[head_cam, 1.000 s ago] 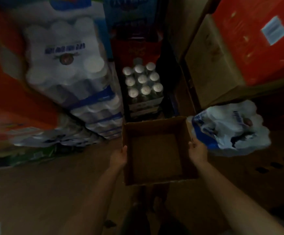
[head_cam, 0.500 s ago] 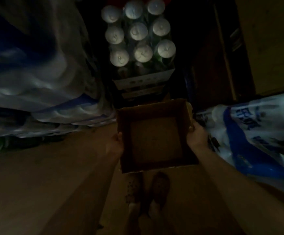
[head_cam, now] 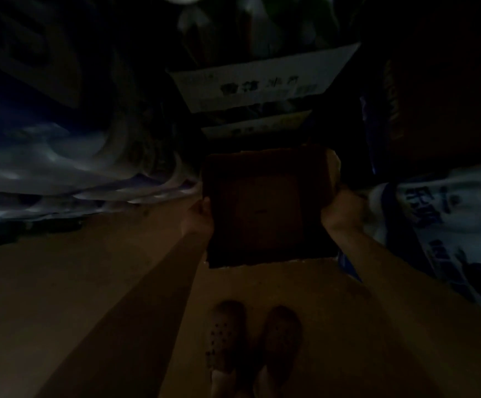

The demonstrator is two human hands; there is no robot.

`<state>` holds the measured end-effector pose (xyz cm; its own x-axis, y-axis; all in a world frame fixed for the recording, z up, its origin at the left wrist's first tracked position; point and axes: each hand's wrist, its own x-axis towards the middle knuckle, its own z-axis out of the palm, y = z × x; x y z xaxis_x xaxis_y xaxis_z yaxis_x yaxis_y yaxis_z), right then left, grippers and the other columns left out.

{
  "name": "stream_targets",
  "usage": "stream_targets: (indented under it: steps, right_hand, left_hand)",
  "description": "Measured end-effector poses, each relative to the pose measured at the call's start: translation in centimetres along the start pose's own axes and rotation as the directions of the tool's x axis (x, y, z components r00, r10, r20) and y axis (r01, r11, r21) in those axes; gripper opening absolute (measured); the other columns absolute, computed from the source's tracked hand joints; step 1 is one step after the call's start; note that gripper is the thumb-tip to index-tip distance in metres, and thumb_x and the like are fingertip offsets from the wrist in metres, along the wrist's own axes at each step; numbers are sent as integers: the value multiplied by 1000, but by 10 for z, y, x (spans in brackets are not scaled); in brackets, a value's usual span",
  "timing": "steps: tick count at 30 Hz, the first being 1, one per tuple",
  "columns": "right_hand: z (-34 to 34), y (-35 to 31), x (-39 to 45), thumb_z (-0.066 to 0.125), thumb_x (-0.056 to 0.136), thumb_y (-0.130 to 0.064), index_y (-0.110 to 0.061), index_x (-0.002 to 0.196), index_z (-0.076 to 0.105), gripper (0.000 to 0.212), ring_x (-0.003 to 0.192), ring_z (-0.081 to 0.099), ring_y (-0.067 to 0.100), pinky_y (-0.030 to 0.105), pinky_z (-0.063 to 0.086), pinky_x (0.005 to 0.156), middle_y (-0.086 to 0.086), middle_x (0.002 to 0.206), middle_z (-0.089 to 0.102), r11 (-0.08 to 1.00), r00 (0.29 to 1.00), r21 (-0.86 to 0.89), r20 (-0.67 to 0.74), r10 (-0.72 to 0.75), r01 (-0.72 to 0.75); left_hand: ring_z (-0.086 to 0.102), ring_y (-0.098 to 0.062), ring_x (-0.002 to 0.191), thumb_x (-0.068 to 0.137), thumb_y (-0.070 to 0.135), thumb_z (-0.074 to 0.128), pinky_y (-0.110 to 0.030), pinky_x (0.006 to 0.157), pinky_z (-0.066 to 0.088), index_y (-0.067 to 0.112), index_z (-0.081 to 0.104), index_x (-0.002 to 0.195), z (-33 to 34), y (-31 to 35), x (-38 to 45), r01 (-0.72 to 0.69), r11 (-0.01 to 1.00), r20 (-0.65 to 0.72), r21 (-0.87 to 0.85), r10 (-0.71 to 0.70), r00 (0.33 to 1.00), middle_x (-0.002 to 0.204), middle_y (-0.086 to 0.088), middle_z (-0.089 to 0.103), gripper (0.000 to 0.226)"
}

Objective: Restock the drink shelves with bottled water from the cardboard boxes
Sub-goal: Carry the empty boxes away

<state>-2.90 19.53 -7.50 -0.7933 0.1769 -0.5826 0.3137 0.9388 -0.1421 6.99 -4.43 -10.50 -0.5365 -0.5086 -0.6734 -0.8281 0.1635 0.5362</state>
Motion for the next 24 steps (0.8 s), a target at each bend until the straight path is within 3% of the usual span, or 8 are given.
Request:
stream_targets:
  steps: [5, 9, 12, 15, 19, 22, 24]
  right_hand:
    - [3, -8, -2, 46, 97, -7, 3, 126, 50, 30, 108, 58, 37, 32, 42, 75, 25, 122, 58, 992, 998, 127, 66, 9, -17]
    - [-8, -11, -28, 43, 98, -9, 1, 136, 42, 39, 108, 57, 36, 28, 42, 77, 23, 123, 58, 981, 987, 192, 155, -44, 14]
    - [-32, -21, -51, 43, 100, -17, -4, 140, 40, 42, 109, 57, 33, 25, 41, 76, 20, 127, 57, 973, 979, 217, 169, -116, 78]
    - [-65, -37, -78, 39, 103, -25, -10, 147, 33, 47, 114, 55, 32, 22, 39, 76, 18, 134, 53, 970, 965, 197, 191, -182, 144]
    - [-114, -59, -117, 37, 102, -35, -19, 149, 30, 49, 125, 48, 31, 34, 45, 99, 12, 144, 44, 957, 934, 170, 233, -271, 236]
    - [-154, -74, -152, 37, 101, -41, -19, 146, 36, 50, 122, 50, 28, 34, 46, 98, 11, 141, 48, 935, 897, 145, 267, -352, 323]
    - [-188, -84, -182, 38, 100, -45, -19, 144, 40, 51, 118, 52, 26, 32, 47, 95, 10, 137, 51, 914, 880, 130, 249, -405, 384]
  left_hand:
    - [55, -35, 116, 102, 32, 36, -40, 98, 44, 0, 51, 130, 7, 2, 5, 47, 998, 72, -37, -44, 996, 125, -22, 58, 45]
    - [44, -39, 127, 98, 40, 44, -42, 105, 39, -3, 29, 142, -4, 3, -12, 249, 968, 59, -33, -247, 967, 140, -24, 42, 63]
    - [40, -37, 130, 100, 35, 42, -42, 110, 33, -5, 21, 144, -16, 11, -37, 263, 963, 36, -62, -261, 965, 145, -24, 37, 63]
    - [39, -38, 131, 100, 37, 39, -39, 109, 31, -6, 26, 144, -39, 37, -81, 182, 979, 19, 89, -184, 983, 144, -26, 37, 63]
    - [49, -35, 122, 102, 37, 33, -32, 98, 35, -5, 48, 130, -74, 70, -135, -8, 955, 152, 296, -39, 988, 132, -25, 52, 53]
    - [59, -24, 110, 90, 69, 17, -36, 100, 42, 18, 62, 118, -106, 95, -159, -192, 912, 120, 363, 158, 980, 118, -7, 65, 74]
    - [61, -22, 104, 78, 83, 8, -38, 97, 46, 19, 64, 111, -130, 116, -183, -271, 889, 172, 369, 222, 960, 111, -6, 67, 92]
